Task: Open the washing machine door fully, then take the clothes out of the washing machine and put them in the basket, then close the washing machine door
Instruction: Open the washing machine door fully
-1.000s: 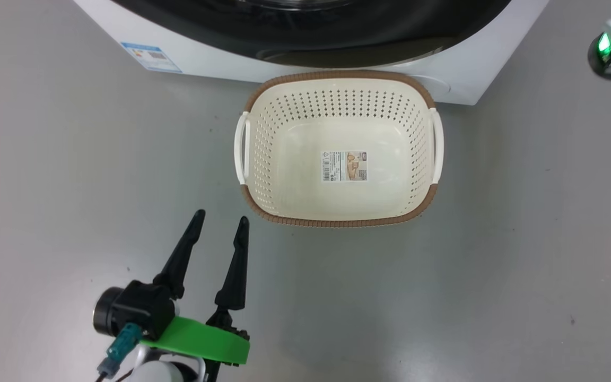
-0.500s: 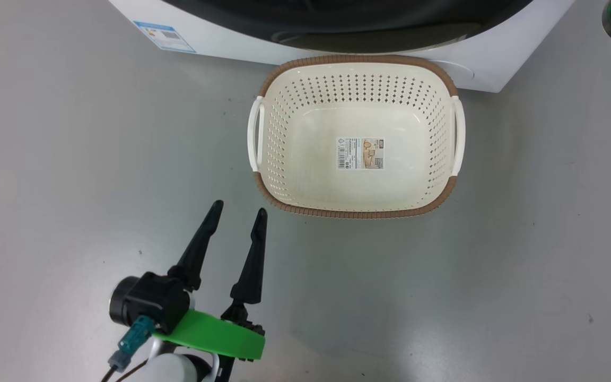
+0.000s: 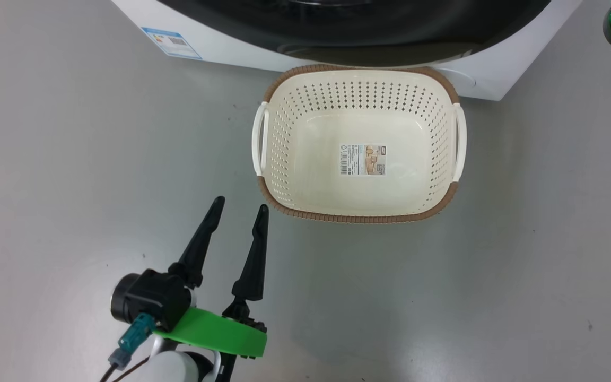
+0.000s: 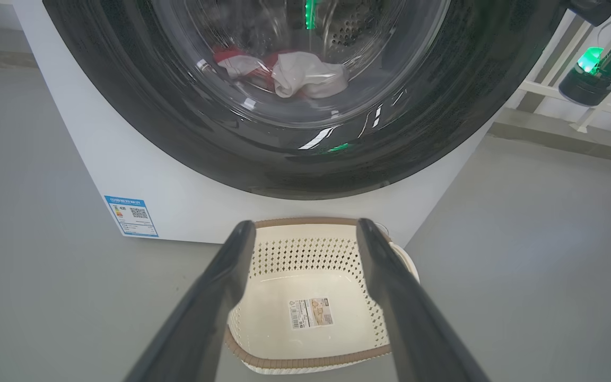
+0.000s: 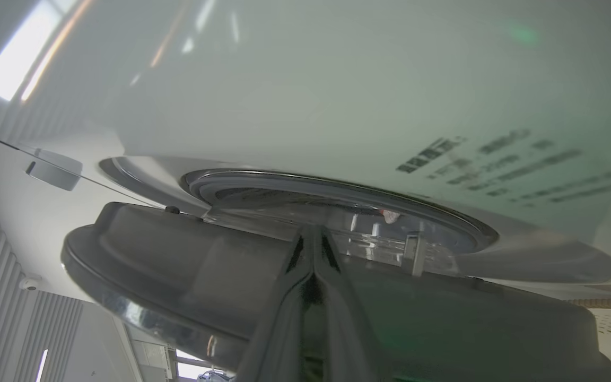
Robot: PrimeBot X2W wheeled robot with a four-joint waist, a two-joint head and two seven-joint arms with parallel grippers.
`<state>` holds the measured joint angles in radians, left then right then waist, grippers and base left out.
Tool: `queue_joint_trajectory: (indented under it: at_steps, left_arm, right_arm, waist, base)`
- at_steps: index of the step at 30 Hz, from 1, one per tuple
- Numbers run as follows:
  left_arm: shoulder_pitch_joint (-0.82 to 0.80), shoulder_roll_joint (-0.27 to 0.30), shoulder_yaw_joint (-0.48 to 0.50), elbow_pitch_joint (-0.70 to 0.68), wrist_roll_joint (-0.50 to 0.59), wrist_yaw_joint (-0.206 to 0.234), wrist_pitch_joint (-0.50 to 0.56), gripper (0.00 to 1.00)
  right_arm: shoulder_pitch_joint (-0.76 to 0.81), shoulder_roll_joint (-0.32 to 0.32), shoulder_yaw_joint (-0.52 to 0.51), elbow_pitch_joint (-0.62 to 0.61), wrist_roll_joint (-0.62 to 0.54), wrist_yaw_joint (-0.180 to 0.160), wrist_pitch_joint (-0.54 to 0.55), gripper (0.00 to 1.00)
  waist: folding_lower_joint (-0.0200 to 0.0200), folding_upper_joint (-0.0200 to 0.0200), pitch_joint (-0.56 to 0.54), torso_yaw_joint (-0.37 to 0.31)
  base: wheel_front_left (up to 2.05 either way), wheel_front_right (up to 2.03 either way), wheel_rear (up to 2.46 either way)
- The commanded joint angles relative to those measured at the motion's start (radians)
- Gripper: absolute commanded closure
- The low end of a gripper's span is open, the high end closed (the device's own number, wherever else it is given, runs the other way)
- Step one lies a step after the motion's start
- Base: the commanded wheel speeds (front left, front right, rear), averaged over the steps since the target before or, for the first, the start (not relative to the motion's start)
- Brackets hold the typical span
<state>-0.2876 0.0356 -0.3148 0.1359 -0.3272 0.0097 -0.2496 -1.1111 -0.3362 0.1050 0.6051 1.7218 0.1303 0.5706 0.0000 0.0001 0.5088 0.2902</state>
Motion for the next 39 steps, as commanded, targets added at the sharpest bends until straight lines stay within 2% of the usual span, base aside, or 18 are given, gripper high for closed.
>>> queue_joint_trajectory:
  at_steps: [1,20,39]
  left_arm:
    - [0.002,0.015,0.028,-0.023,-0.002,0.005,-0.012,0.00]
    - [0.032,0.015,0.044,-0.008,0.019,-0.008,-0.012,0.00]
    - [0.067,0.015,0.065,-0.007,0.041,-0.022,-0.012,0.00]
  right_arm:
    - [0.010,0.029,0.017,-0.026,-0.012,0.000,0.020,1.00]
    - [0.171,0.085,0.046,-0.072,-0.045,0.000,0.100,1.00]
    - [0.298,0.135,0.078,-0.157,-0.061,0.000,0.177,1.00]
  waist:
    - [0.0000,-0.0001,-0.010,-0.002]
    - [0.0000,-0.0001,-0.110,-0.035]
    - [0.0000,-0.0001,-0.162,-0.048]
  base:
    - [0.00,0.00,0.00]
    - [0.00,0.00,0.00]
    - [0.00,0.00,0.00]
